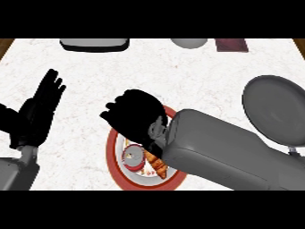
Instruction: Pick the croissant from the plate and place it in the pan
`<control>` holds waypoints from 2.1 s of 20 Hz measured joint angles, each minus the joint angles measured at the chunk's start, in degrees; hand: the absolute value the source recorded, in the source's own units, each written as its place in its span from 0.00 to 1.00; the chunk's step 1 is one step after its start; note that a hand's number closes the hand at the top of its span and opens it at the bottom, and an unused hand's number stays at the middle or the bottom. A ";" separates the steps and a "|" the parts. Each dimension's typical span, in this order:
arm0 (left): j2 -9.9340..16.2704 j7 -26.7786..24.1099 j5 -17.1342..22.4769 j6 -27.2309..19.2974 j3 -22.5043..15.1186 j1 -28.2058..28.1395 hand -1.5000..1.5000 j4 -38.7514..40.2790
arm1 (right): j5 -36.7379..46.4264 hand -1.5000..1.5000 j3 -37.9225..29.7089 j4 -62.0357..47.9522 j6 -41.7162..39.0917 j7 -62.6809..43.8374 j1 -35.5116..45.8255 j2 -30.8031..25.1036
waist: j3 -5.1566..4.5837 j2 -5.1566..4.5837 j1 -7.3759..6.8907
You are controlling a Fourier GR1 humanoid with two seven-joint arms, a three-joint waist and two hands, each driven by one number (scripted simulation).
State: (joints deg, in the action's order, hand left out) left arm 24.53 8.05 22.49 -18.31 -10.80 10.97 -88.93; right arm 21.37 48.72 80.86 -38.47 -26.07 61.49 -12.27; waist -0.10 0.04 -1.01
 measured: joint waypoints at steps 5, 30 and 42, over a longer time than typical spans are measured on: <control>0.00 -1.08 0.08 1.33 1.35 -0.45 0.50 1.19 | -1.00 0.00 2.71 -2.80 -9.45 -4.67 0.07 2.96 | 0.02 0.06 0.56; -4.05 1.57 -4.59 3.63 4.19 -0.81 0.50 -0.43 | 16.38 0.00 10.94 -0.41 -15.85 -11.77 -8.66 11.58 | 0.08 -0.03 0.55; -4.99 2.97 -5.86 6.48 7.17 0.15 0.50 0.34 | 23.34 0.00 11.90 -9.46 -12.10 -6.50 -9.80 12.22 | 0.09 -0.09 0.38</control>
State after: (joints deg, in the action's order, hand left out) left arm 19.54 11.02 16.63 -11.83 -3.63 11.12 -88.58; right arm 44.71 60.62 71.40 -50.57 -32.56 51.69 -0.05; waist -0.01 -0.04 -0.63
